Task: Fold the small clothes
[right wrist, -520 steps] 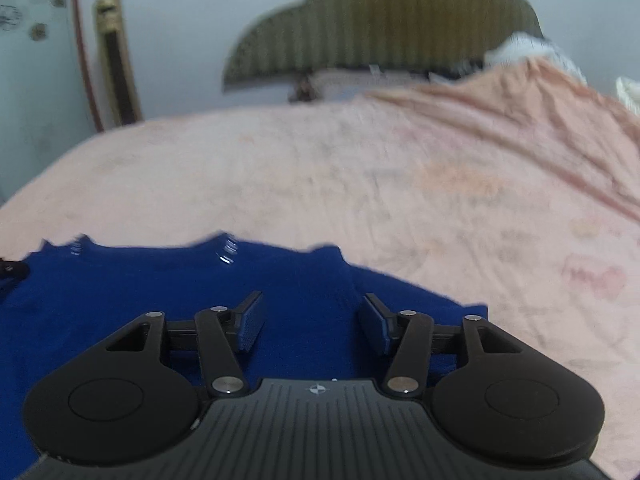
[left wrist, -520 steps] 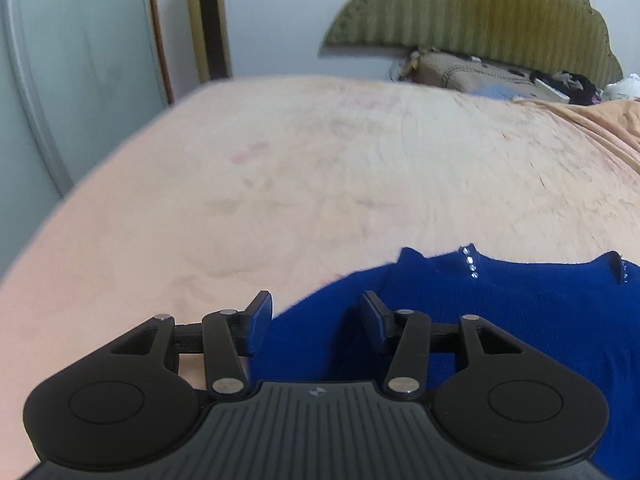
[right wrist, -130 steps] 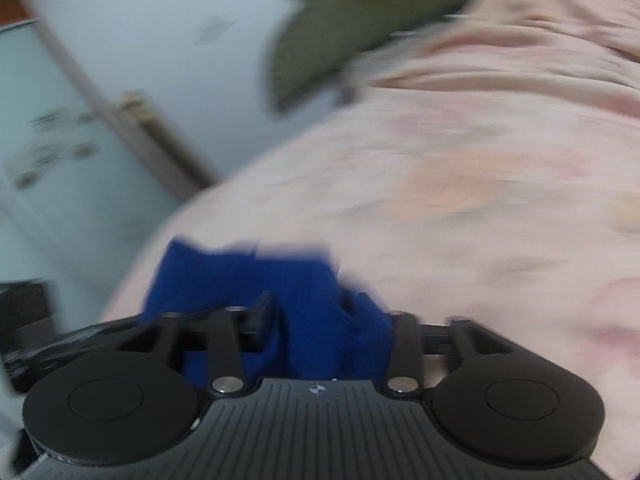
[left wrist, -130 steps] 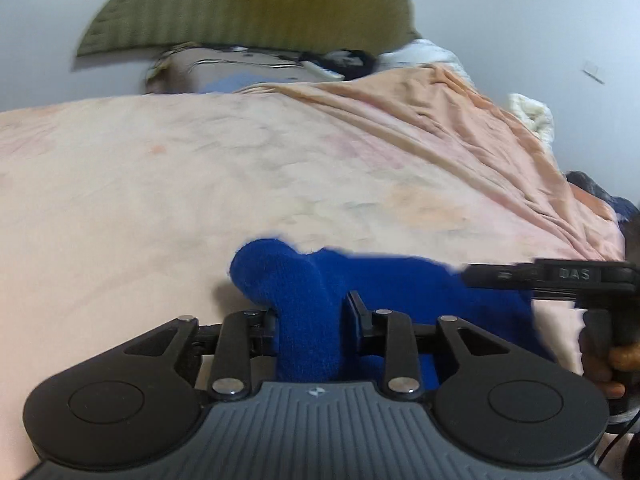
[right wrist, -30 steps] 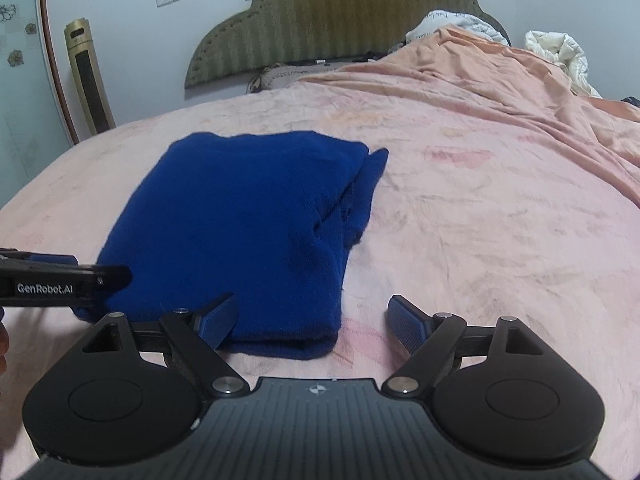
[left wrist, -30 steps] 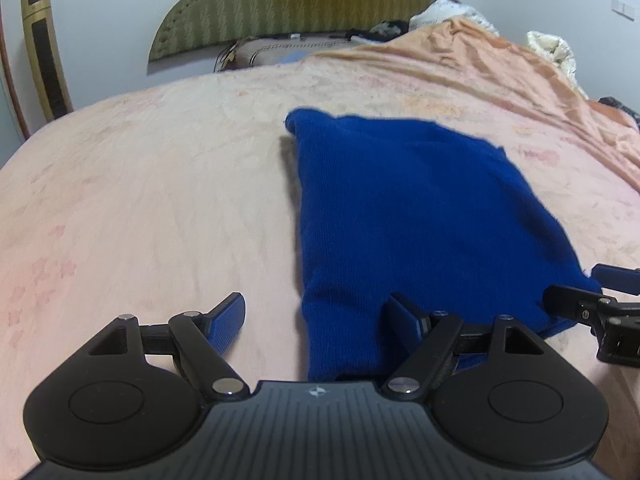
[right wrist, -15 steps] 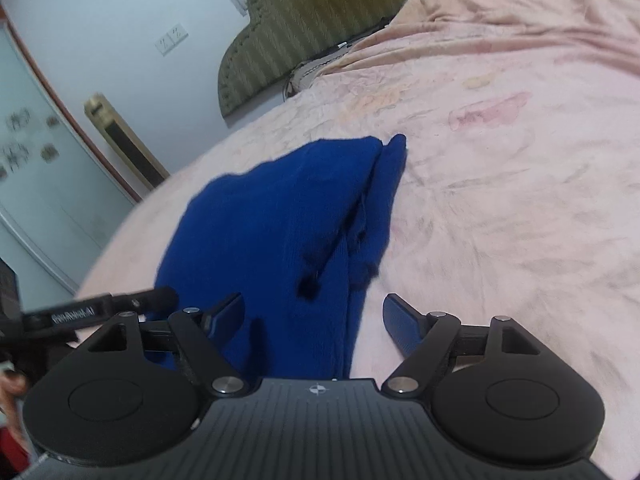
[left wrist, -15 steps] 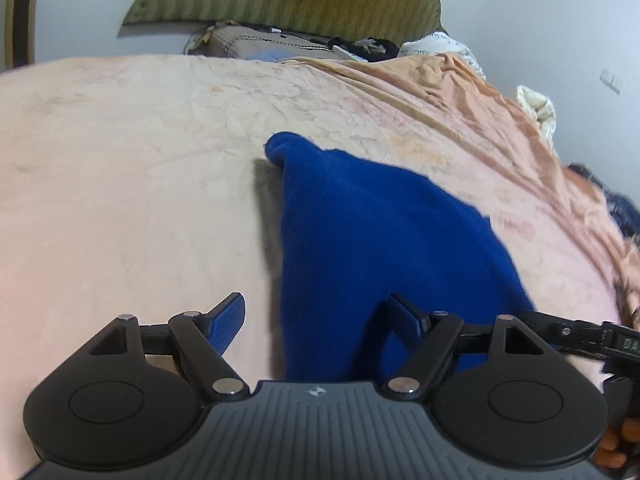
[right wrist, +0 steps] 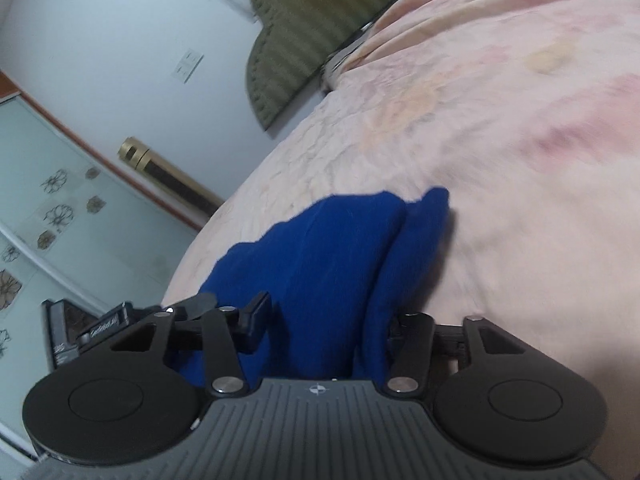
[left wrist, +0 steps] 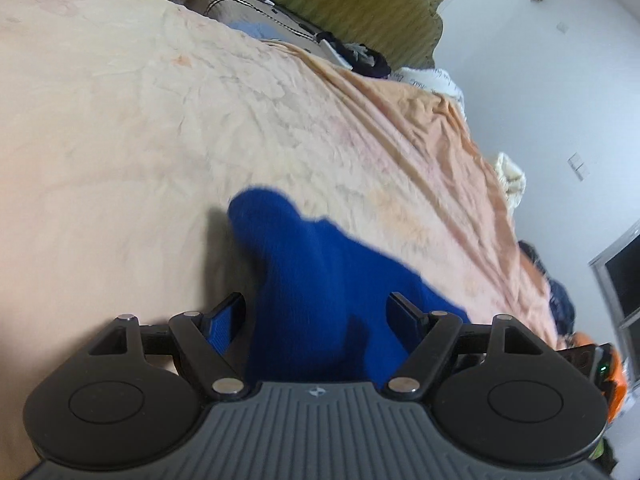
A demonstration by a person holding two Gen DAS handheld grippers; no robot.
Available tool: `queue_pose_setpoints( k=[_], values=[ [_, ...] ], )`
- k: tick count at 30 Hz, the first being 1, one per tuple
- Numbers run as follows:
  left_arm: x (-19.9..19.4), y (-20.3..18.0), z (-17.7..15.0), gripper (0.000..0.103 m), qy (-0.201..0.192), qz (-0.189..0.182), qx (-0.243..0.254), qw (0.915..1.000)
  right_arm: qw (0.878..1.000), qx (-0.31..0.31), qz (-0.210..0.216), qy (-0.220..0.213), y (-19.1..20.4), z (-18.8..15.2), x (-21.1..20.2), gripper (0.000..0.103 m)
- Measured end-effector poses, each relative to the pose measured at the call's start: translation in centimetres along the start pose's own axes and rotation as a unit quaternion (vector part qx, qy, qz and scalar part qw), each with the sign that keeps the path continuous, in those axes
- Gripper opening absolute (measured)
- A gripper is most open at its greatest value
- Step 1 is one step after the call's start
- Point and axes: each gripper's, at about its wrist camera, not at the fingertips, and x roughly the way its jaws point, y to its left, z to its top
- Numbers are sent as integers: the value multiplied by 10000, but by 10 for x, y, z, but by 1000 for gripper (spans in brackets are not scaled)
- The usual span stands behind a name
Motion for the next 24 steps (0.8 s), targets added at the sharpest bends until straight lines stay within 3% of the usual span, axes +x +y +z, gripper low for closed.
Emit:
queue_pose_setpoints(
  k=[2, 3, 5, 6, 8, 11, 13, 14, 16, 18, 19, 21, 24],
  values=[
    [9, 2, 11, 76, -17, -132, -65, 9999, 9998, -47, 114, 140, 0, 11, 14, 52],
    [12, 1, 15, 64, -45, -176, -31, 9998, 9997, -63, 144, 185, 0, 16, 21, 49],
    [17, -10, 19, 35, -98, -124, 413, 9990, 9996, -90, 55, 270, 2, 23, 32, 31],
    [18, -18, 17, 29, -148, 4, 720, 9973, 9995, -153, -80, 276, 4, 24, 36, 25],
    [15, -35, 10, 19, -292, 167, 1402, 9895, 9978, -502, -344, 252, 16, 23, 38, 23],
    [8, -50, 3, 19, -646, 415, 2001, 9768, 9884, -1357, -677, -35, 44, 17, 27, 21],
    [13, -55, 2, 19, -774, 858, 2220, 9682, 9829, -1700, -626, -322, 57, 16, 17, 21],
    [18, -58, 1, 19, -752, 1250, 2348, 9610, 9801, -1824, -666, -418, 62, 16, 17, 21],
    [19, -62, -1, 19, -753, 1658, 2504, 9509, 9794, -1810, -859, -237, 60, 22, 26, 23],
    [2, -67, -9, 19, -920, 1746, 2609, 9450, 9798, -1528, -1293, -38, 51, 25, 36, 32],
    [-8, -70, -14, 19, -965, 1760, 2647, 9432, 9796, -1419, -1420, -74, 48, 25, 33, 38],
    [-25, -72, -25, 23, -972, 1741, 2659, 9432, 9825, -1248, -1358, -273, 47, 23, 13, 39],
    [-38, -73, -48, 24, -621, 1622, 2650, 9485, 9823, -1208, -1406, -275, 50, 10, -15, 40]
  ],
)
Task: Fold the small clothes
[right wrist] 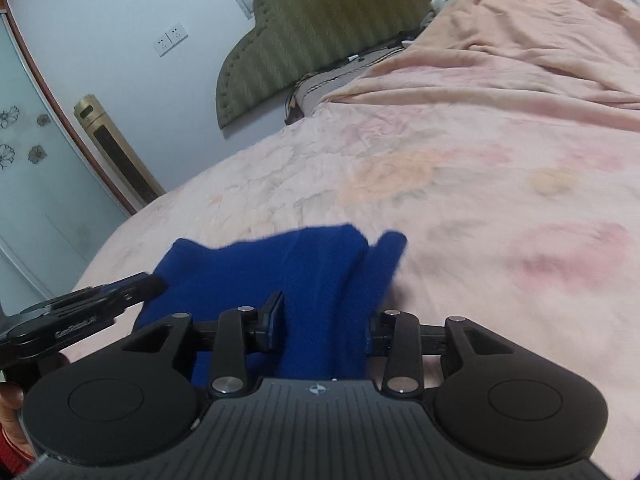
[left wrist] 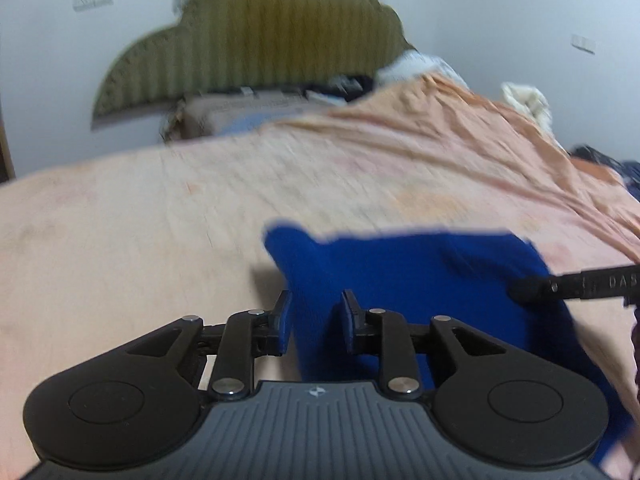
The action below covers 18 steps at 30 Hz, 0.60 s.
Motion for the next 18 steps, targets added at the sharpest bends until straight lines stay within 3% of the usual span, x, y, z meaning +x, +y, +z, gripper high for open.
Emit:
queue_pose_setpoints(
  k=[3, 4, 6, 8, 11, 12, 14, 16, 18],
  values=[
    [1, -10, -19, 27, 74, 366, 439, 9983, 9996, -172, -4, 221, 0, -21, -21, 42],
    [-1, -8, -21, 27, 79, 350, 360, 9987, 9991, -298, -125, 286, 0, -29, -24, 45],
    [-13, -4, -20, 27, 120, 305, 4, 9995, 9962, -443, -731, 164, -3, -40, -33, 53],
    [-31, -10, -22, 27, 4, 259, -7, 9997, 9942, -279, -1030, -110, -3, -42, -52, 51],
    [-46, -31, -34, 27, 55, 250, 268, 9993, 9934, -647, -828, -467, 19, -54, -80, 48],
    [-46, -36, -41, 27, 121, 299, 385, 9987, 9931, -866, -659, -436, 29, -61, -83, 51],
    [-46, -41, -53, 27, 240, 478, 466, 9975, 9900, -1231, -662, -204, 41, -75, -79, 47],
    [-59, -39, -60, 27, 232, 455, 338, 9981, 9875, -1213, -1001, 105, 39, -85, -67, 48],
    [-74, -39, -66, 27, 167, 337, 294, 9989, 9913, -825, -1019, 84, 28, -90, -72, 53]
  ],
)
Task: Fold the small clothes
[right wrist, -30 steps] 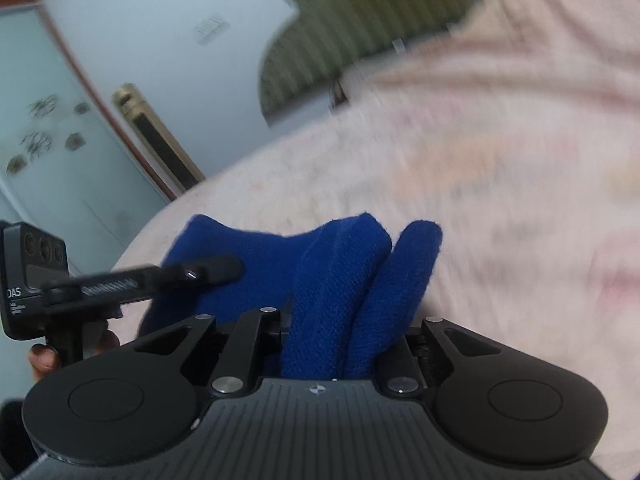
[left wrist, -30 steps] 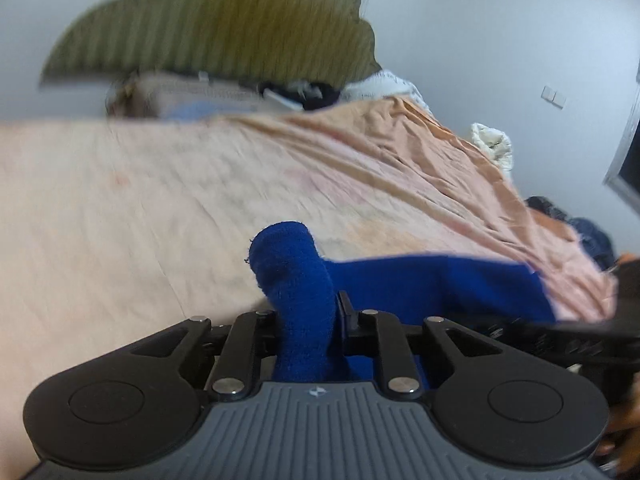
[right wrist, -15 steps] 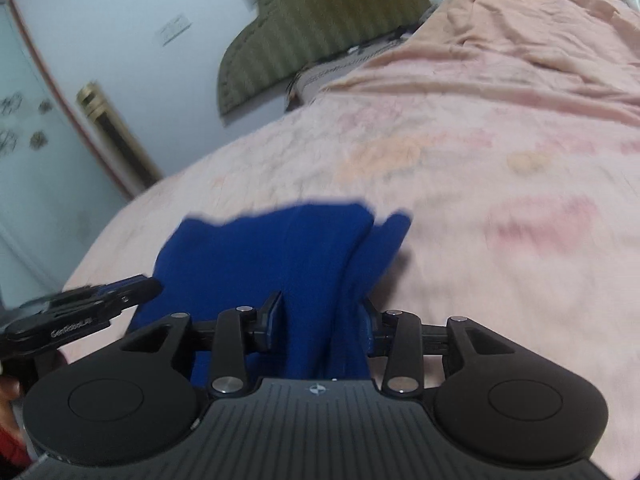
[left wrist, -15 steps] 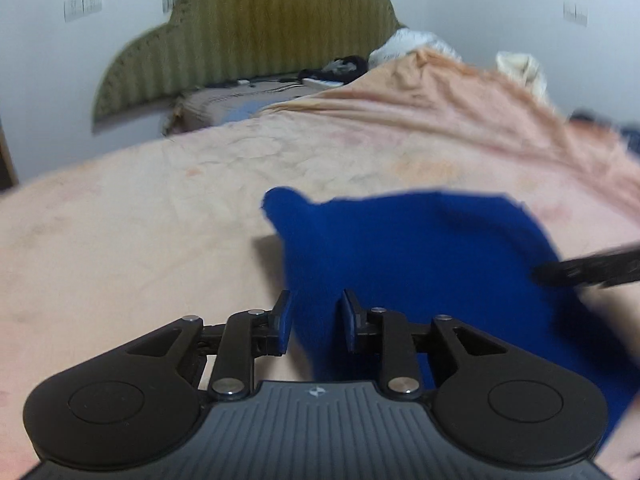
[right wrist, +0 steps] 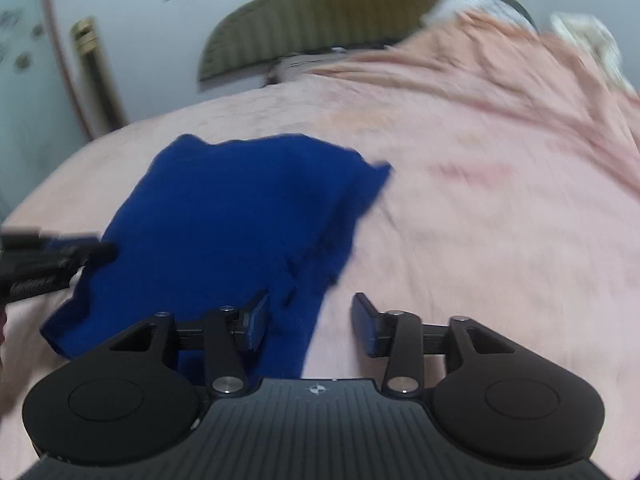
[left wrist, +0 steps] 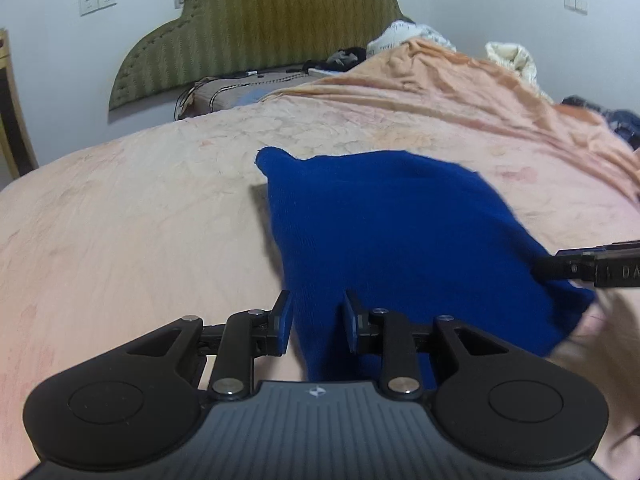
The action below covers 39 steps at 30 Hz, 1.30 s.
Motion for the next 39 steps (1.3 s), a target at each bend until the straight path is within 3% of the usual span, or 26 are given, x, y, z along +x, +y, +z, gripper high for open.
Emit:
queue_pose_setpoints(
  k=[3, 7, 11, 14, 17, 19, 22, 39],
  values=[
    [-9, 1, -13, 27, 171, -62, -185, 9997, 9990, 313, 193, -252, -3, -9, -23, 53],
    [-20, -4, -29, 27, 242, 23, -368, 9990, 9998, 185, 118, 20, 4, -23, -18, 51],
    [-28, -11, -34, 40, 196, 245, -525, 9981, 9995, 209, 29, -240, 18, -27, -35, 53],
    [-30, -14, -38, 57, 189, 407, -583, 9973, 9995, -10, -2, -316, 31, -29, -38, 60],
    [-30, -17, -41, 57, 223, 448, -638, 9967, 9990, -246, -285, -235, 41, -33, -33, 68],
    [-30, -19, -43, 58, 239, 482, -675, 9963, 9987, -265, -370, -236, 44, -36, -34, 80],
    [-31, -21, -45, 69, 186, 631, -692, 9954, 9985, -277, -346, -315, 47, -40, -37, 93],
    [-32, -32, -58, 75, 18, 967, -719, 9927, 9966, -648, -433, -272, 67, -59, -34, 100]
  ],
)
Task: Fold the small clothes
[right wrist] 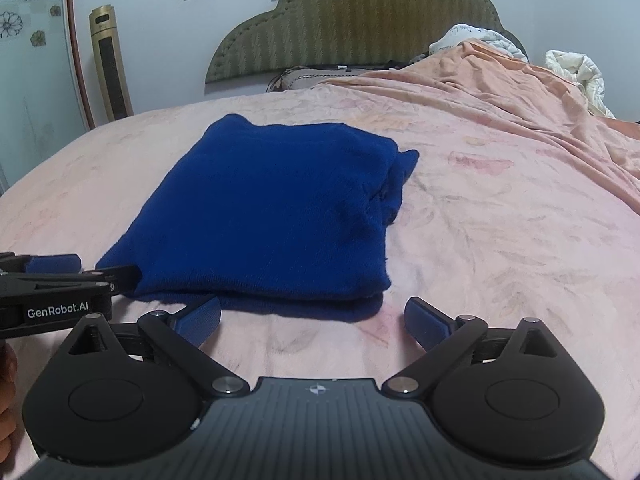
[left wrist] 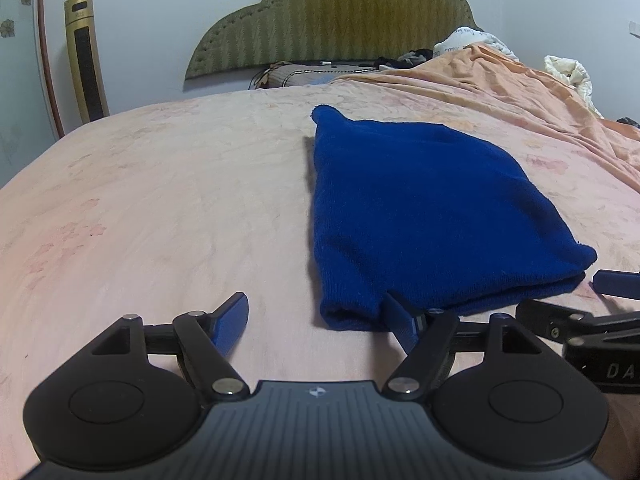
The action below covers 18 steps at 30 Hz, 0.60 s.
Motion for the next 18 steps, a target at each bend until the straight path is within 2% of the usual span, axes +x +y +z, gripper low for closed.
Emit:
queue_pose_setpoints(
  k=[5, 18],
  values=[
    [-3, -4, -5, 76, -15, 39, 41, 10000, 9999, -139, -85, 10, 5, -6, 2, 101],
    [-5, -5, -11, 79, 93, 89, 1, 9999, 9998, -6, -192, -14, 2, -11, -3, 103]
  ],
)
